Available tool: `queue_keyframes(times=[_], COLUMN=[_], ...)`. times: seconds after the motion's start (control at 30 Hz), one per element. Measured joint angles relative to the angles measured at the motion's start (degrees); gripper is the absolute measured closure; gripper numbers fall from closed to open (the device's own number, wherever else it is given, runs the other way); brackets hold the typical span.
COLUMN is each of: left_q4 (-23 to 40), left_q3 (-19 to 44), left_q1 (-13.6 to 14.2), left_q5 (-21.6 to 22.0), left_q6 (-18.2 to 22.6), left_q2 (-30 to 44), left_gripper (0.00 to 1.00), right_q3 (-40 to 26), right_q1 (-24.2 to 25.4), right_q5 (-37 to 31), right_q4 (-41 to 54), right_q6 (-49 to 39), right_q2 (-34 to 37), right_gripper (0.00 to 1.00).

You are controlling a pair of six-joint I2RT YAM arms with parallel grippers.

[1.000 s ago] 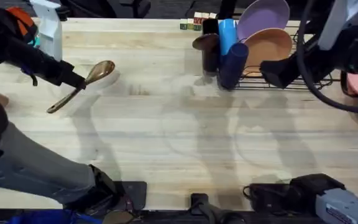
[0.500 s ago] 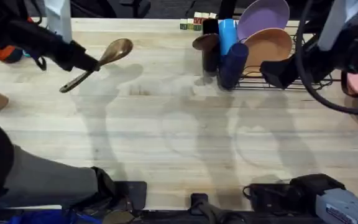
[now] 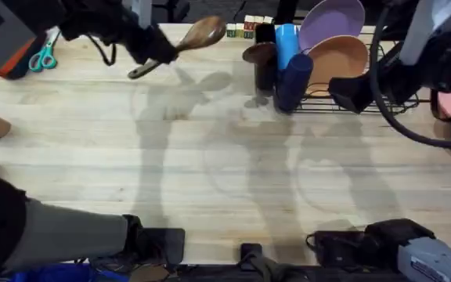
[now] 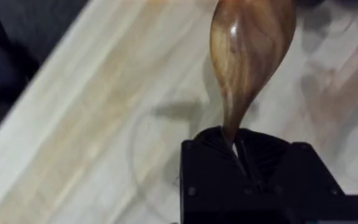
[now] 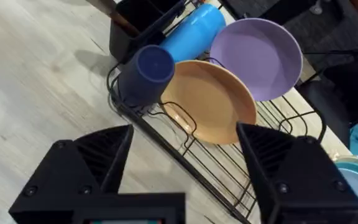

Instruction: Pick up the spoon on the table one by one and put them onto the rack

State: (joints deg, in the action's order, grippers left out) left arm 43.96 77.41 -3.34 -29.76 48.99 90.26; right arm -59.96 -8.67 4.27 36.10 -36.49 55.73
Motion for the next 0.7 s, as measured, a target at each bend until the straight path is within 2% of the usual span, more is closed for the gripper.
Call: queue_keyframes(times=[0.4,0.43,0.67,0.7], left_q4=[-19.0,-23.9,-35.3,-39.7], left_q3=[0.0,0.0,0.0,0.0], left_q1=[5.0,6.3,10.7,12.9], left_q5=[-11.6,-13.8,-17.0,-17.4], left_q6=[-9.7,-11.9,-17.3,-19.6], left_q2=[0.0,0.0,0.0,0.0], left_gripper=[0.958,0.958,0.958,0.958], right_q3=[0.0,0.0,0.0,0.0], right_q1=[0.0,0.0,0.0,0.0], right_q5=[0.0,0.0,0.0,0.0], right_q4=[0.0,0.0,0.0,0.0], right_q6=[0.0,0.0,0.0,0.0], right_q2=[0.0,0.0,0.0,0.0], right_gripper=[0.006,0.005,0.005,0.005])
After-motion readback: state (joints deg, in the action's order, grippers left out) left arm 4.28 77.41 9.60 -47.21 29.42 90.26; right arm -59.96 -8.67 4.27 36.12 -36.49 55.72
